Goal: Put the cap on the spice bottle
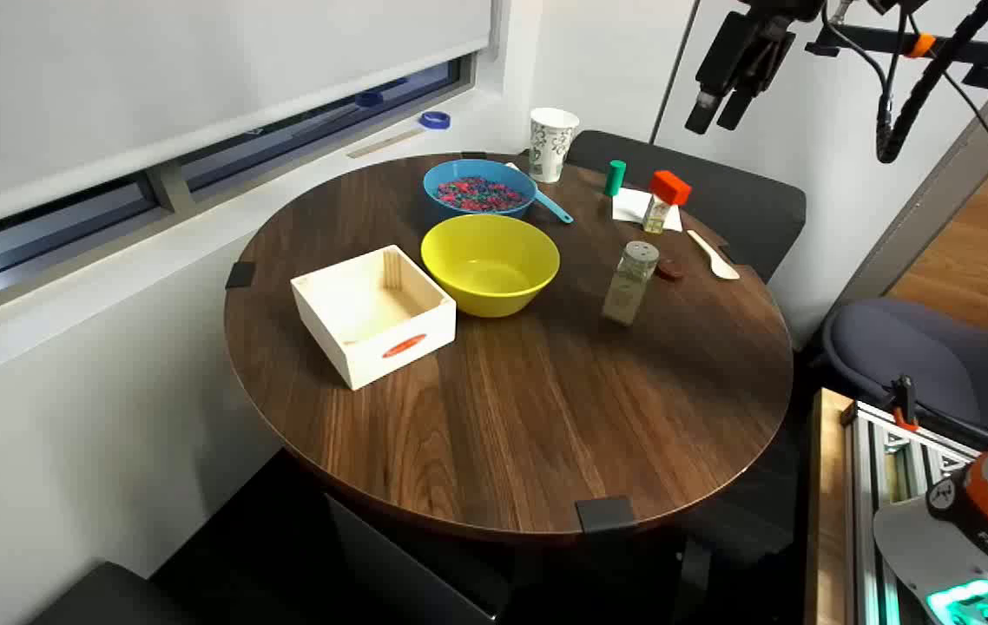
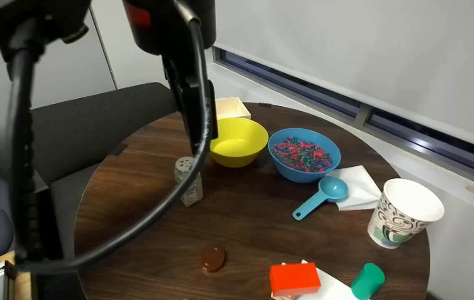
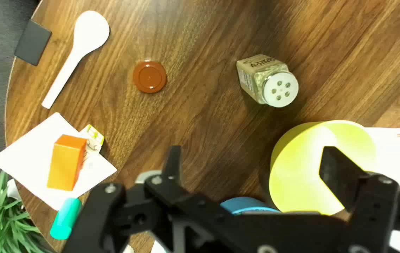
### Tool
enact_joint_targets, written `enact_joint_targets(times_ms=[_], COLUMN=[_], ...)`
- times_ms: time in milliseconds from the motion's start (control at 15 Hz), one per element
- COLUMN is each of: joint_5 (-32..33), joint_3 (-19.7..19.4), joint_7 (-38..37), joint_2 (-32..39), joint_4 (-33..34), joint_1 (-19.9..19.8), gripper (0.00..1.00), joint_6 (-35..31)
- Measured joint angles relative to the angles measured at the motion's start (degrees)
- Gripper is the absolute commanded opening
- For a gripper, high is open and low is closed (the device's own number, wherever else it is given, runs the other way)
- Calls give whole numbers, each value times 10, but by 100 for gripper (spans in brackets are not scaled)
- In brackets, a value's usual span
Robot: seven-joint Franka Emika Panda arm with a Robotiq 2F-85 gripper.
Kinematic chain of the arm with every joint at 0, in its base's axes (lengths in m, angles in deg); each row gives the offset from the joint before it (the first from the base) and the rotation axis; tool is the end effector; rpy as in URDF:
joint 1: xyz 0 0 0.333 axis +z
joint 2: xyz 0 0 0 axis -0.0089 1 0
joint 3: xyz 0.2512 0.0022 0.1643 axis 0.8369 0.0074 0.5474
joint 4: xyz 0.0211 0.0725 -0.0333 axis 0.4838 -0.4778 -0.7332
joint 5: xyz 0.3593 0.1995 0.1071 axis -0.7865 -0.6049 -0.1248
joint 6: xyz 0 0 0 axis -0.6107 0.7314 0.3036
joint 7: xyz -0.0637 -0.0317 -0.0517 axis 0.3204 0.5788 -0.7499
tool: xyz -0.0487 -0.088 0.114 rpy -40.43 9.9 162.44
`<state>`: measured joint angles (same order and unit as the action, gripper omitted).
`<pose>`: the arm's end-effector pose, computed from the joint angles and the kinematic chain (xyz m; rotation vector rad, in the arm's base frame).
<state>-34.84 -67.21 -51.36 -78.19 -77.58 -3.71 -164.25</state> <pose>0.4894 -0.0719 0.5141 -2.9967 0.3603 -0.1520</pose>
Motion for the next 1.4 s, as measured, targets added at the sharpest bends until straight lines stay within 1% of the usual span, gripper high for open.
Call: enact_joint_targets(times_ms=[467, 667, 933, 1200, 1400], joint_5=[0, 16, 7, 6, 6], joint_3=[0, 7, 11, 13, 13], joint_7=[0, -30, -95, -143, -166], joint_2=[0, 3, 15, 22, 29], joint_4=[0, -12, -72, -135, -172], joint_1=[0, -9, -18, -26, -34], gripper=[100, 100, 100, 100, 100], joint_6=[0, -24, -82, -158, -183])
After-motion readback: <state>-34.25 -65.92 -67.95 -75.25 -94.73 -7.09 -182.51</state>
